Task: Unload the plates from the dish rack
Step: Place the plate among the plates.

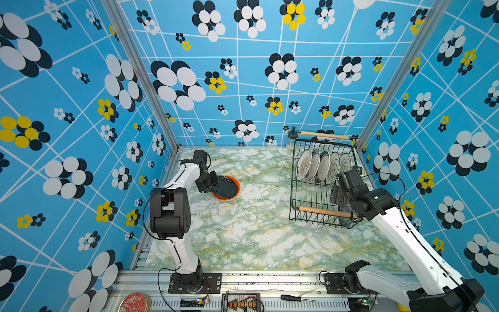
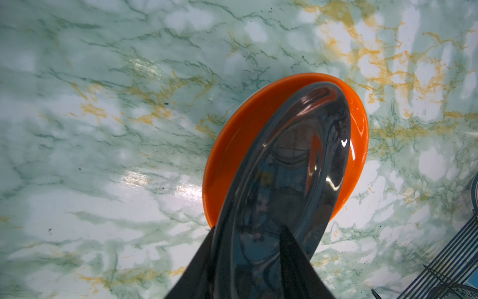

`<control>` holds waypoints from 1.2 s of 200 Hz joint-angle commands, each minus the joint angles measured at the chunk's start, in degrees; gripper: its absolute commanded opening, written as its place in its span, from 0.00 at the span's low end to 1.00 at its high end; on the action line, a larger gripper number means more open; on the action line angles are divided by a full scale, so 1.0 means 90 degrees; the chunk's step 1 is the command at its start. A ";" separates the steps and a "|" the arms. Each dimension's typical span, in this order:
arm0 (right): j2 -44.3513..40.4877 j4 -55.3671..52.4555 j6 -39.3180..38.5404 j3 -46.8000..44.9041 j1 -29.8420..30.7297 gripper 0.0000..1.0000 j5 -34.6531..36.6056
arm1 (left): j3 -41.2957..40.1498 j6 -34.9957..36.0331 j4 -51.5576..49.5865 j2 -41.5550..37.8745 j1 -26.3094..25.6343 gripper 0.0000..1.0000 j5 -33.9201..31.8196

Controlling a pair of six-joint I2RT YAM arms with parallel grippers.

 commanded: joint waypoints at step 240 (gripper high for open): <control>-0.0353 0.0063 -0.0215 -0.0227 -0.0132 0.99 -0.0331 | 0.1214 0.0649 -0.1382 0.0518 -0.0297 0.99 -0.0732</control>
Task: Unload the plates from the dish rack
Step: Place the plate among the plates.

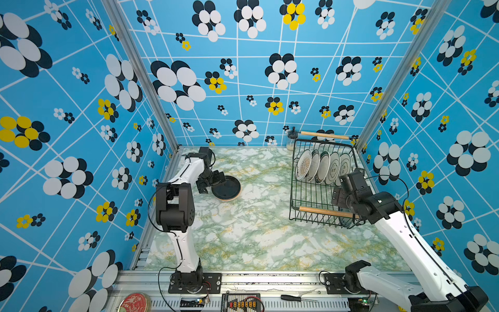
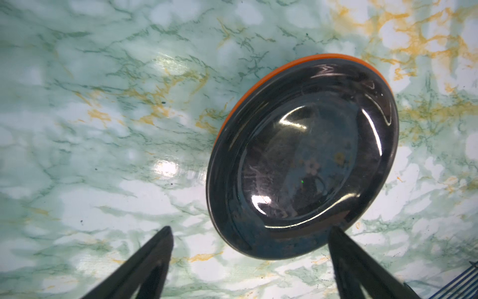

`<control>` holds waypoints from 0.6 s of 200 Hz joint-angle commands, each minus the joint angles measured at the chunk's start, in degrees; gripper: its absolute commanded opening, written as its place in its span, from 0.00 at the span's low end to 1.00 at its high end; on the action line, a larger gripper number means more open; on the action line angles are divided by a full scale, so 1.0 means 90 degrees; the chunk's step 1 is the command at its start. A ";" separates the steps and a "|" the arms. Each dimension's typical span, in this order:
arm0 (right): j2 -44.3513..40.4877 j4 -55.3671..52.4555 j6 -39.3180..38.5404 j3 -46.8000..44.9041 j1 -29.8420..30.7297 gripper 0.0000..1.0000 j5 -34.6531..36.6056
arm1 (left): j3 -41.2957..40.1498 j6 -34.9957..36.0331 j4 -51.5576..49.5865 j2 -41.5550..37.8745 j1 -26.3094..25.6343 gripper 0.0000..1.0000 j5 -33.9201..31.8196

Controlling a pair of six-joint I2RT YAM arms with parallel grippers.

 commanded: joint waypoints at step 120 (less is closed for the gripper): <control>0.1168 -0.0674 -0.0797 0.0427 -0.1099 0.99 -0.1257 | -0.1001 -0.0292 -0.0462 -0.3034 -0.0049 0.99 -0.0196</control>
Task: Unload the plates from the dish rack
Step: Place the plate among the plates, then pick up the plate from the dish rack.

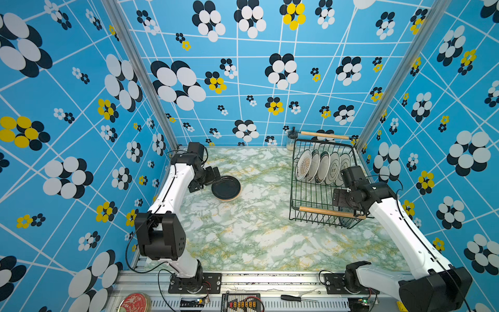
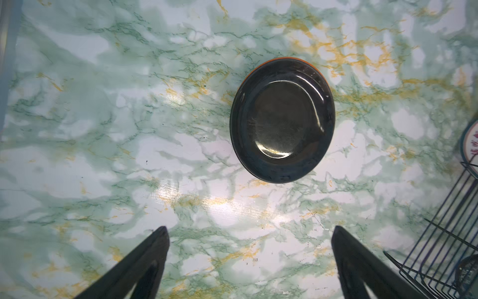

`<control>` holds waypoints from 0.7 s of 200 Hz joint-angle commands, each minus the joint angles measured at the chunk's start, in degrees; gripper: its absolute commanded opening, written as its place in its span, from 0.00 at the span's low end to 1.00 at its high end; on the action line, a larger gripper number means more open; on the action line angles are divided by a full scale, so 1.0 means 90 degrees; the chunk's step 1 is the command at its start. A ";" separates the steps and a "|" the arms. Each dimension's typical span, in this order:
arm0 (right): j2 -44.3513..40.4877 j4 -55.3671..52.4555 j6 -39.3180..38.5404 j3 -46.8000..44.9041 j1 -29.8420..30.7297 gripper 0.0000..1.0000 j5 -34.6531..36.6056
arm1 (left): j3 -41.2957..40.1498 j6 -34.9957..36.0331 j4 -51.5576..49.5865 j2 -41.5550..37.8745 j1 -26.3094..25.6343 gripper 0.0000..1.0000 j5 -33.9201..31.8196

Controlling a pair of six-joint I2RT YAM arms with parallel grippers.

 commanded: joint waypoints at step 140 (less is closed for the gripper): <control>0.1527 0.0442 -0.0702 0.0066 -0.0948 0.70 -0.1056 | -0.2262 -0.1142 0.2207 -0.2578 -0.0350 0.99 0.0948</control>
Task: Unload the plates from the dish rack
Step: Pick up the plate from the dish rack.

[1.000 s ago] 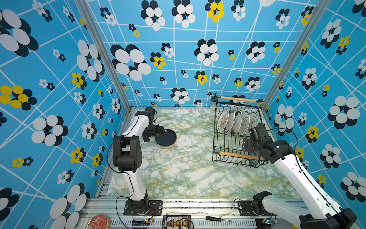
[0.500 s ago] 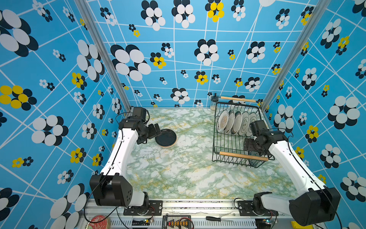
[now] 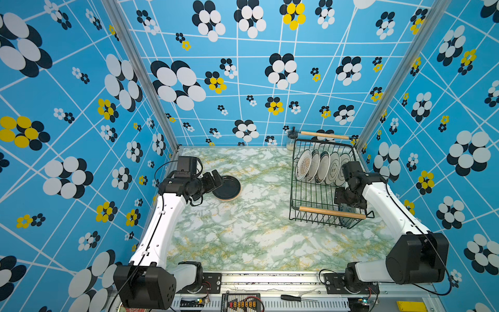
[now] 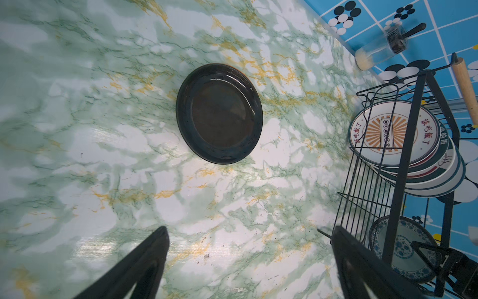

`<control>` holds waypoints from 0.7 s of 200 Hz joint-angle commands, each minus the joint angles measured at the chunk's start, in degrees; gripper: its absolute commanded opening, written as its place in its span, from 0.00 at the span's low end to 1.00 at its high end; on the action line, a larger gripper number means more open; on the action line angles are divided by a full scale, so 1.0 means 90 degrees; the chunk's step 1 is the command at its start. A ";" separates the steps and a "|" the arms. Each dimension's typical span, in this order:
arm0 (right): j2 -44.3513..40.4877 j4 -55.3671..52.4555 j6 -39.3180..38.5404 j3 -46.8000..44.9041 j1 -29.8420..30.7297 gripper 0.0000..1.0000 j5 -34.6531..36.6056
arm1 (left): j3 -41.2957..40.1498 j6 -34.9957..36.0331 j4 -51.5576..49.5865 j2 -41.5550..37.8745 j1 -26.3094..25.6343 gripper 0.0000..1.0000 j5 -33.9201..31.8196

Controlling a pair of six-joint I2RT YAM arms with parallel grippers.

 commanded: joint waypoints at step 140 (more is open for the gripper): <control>0.0322 0.0284 -0.0236 -0.0436 -0.0210 0.26 0.0096 | -0.0718 -0.0118 0.0857 -0.0973 -0.0354 0.99 -0.1115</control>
